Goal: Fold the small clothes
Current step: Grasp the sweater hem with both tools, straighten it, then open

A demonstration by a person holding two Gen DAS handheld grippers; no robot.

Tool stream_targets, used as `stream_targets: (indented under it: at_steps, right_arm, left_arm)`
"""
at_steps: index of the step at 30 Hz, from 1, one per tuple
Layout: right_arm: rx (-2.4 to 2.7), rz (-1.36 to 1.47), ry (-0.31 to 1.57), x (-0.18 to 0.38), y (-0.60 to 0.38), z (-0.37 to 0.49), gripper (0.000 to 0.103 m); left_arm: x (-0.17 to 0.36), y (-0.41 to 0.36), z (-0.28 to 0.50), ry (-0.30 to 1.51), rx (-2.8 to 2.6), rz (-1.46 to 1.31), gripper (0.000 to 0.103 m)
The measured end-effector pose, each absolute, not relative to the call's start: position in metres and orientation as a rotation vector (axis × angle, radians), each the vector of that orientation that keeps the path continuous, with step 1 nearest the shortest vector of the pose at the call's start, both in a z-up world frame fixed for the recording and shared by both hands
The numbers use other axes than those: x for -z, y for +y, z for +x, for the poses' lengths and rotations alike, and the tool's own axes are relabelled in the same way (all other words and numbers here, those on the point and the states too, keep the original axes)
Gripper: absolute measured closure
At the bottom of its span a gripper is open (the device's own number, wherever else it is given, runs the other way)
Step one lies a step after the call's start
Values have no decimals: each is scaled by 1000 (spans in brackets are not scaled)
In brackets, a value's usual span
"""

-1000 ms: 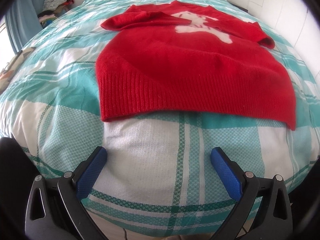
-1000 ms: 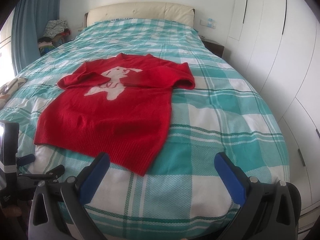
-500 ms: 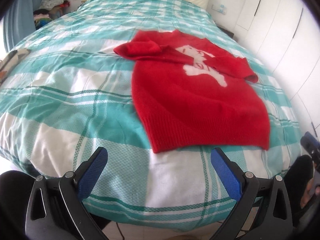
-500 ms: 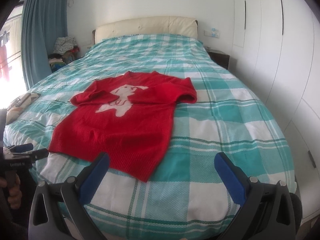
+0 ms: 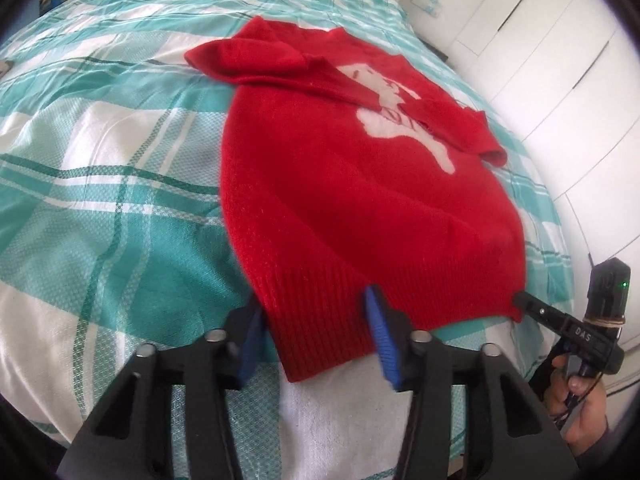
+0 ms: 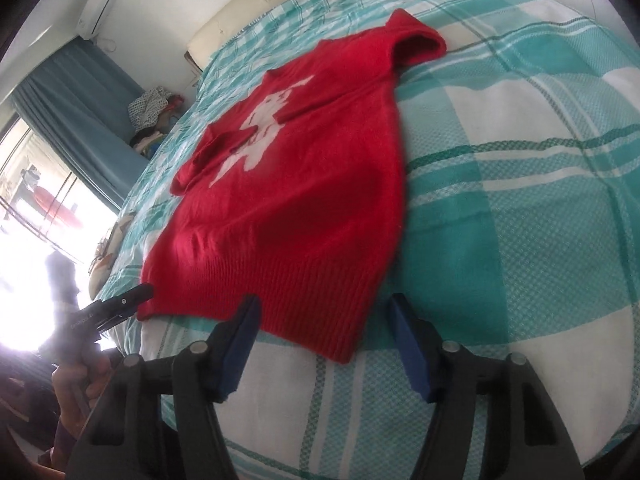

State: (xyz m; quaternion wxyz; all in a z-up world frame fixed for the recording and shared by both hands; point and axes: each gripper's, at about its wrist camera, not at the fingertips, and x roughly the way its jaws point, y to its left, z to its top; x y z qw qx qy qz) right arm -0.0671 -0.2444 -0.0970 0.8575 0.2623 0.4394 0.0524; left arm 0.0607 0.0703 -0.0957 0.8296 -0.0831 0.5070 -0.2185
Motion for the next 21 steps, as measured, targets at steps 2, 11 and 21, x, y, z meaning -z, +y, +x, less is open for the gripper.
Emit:
stream_targets:
  at_steps: [2,11,21]
  right_arm:
    - [-119,552,961,99,-246,-63,98]
    - [-64,366,933,32,-251,-95,99]
    - [-2,326,1058,56,-248,-107,100]
  left_arm:
    - [97,73,62,1095,484,-203,96]
    - [49,106,39,1039,505,-233,98]
    - [83,103,12,1114,439,-110,98]
